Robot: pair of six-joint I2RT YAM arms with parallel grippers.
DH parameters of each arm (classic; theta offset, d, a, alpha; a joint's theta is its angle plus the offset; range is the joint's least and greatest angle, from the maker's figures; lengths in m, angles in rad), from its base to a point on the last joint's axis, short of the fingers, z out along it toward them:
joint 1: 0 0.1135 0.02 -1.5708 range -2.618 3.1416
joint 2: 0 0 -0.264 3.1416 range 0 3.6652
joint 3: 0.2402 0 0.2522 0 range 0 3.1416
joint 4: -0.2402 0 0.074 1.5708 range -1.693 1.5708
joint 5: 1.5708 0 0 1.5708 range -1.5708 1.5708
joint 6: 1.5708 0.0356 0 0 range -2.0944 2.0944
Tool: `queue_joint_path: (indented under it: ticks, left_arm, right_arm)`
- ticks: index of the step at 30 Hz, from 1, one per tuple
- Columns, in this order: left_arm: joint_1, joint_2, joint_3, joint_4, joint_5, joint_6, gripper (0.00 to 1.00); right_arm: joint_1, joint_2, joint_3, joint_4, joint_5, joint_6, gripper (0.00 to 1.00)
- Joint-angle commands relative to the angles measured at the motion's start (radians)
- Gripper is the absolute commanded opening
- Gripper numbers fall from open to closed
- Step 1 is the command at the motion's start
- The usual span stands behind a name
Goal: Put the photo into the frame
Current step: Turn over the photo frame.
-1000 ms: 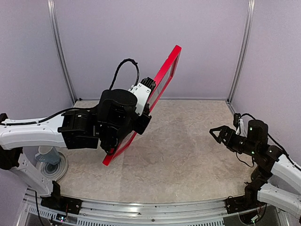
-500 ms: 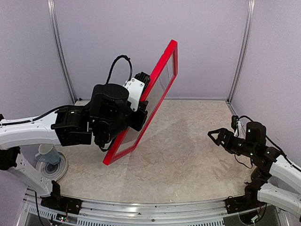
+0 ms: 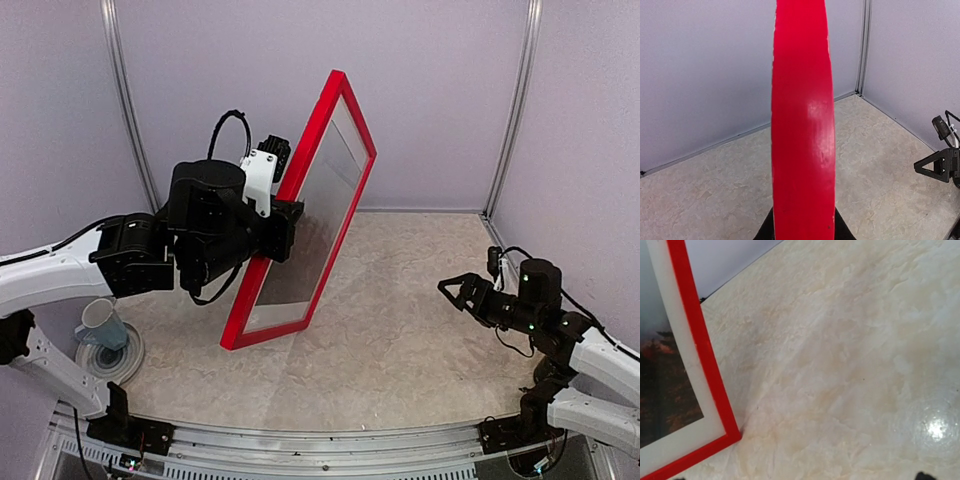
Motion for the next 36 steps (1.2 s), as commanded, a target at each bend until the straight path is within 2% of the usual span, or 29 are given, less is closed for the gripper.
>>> queue_joint_path:
  ticks: [1, 14, 36]
  left_arm:
    - [0.032, -0.069, 0.019, 0.117, 0.016, -0.113, 0.0]
    - [0.231, -0.153, -0.116, 0.127, 0.221, -0.386, 0.0]
    - [0.501, -0.23, -0.324, 0.212, 0.512, -0.58, 0.0]
  right_arm:
    - [-0.005, 0.034, -0.02, 0.046, -0.018, -0.001, 0.99]
    - [-0.004, 0.141, 0.009, 0.118, -0.036, -0.026, 0.99]
    - [-0.004, 0.361, 0.086, 0.245, -0.08, -0.048, 0.99]
